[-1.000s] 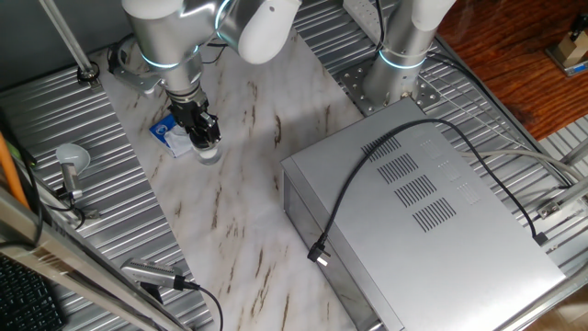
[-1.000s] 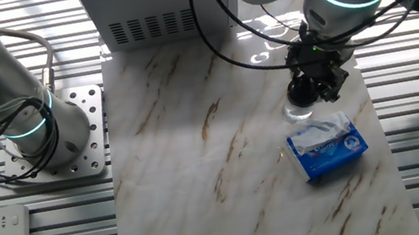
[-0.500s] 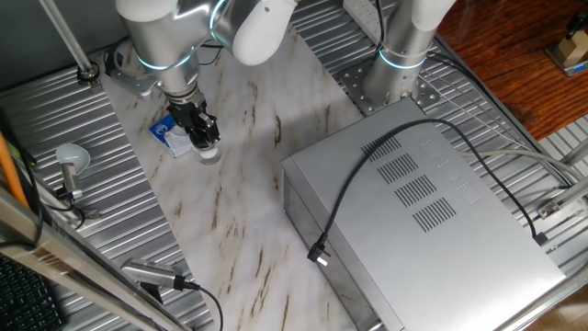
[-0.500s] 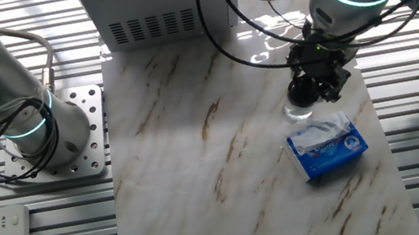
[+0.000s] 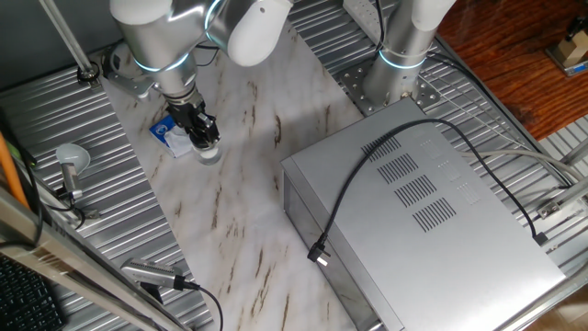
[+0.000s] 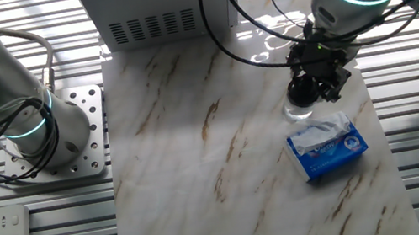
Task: Unscrew the lid from the jar
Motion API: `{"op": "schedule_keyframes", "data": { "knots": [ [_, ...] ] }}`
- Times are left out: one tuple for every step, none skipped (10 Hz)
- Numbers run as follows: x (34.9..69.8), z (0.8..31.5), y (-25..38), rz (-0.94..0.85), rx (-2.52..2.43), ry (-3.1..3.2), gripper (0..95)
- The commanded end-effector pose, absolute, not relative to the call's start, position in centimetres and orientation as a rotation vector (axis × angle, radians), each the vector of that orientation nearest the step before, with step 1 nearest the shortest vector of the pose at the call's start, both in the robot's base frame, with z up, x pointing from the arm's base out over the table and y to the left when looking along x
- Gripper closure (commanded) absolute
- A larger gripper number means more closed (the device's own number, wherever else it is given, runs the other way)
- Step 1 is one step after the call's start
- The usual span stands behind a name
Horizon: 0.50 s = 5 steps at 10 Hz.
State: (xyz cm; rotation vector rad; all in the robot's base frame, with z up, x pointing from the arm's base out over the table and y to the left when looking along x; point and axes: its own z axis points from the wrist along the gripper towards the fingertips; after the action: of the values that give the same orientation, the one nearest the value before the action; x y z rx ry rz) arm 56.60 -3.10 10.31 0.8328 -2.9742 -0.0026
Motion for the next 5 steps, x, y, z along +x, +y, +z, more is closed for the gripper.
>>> {"op": "schedule_keyframes", "data": {
  "knots": [
    [56.56, 10.39, -3.08, -0.006, 0.851, -2.967, 57.0],
    [56.56, 10.39, -3.08, -0.007, 0.873, -2.959, 57.0],
    [56.56, 10.39, -3.08, -0.007, 0.889, -2.954, 57.0],
    [56.56, 10.38, -3.08, -0.006, 0.905, -2.948, 57.0],
    [56.56, 10.38, -3.08, -0.005, 0.915, -2.946, 57.0]
  ]
}}
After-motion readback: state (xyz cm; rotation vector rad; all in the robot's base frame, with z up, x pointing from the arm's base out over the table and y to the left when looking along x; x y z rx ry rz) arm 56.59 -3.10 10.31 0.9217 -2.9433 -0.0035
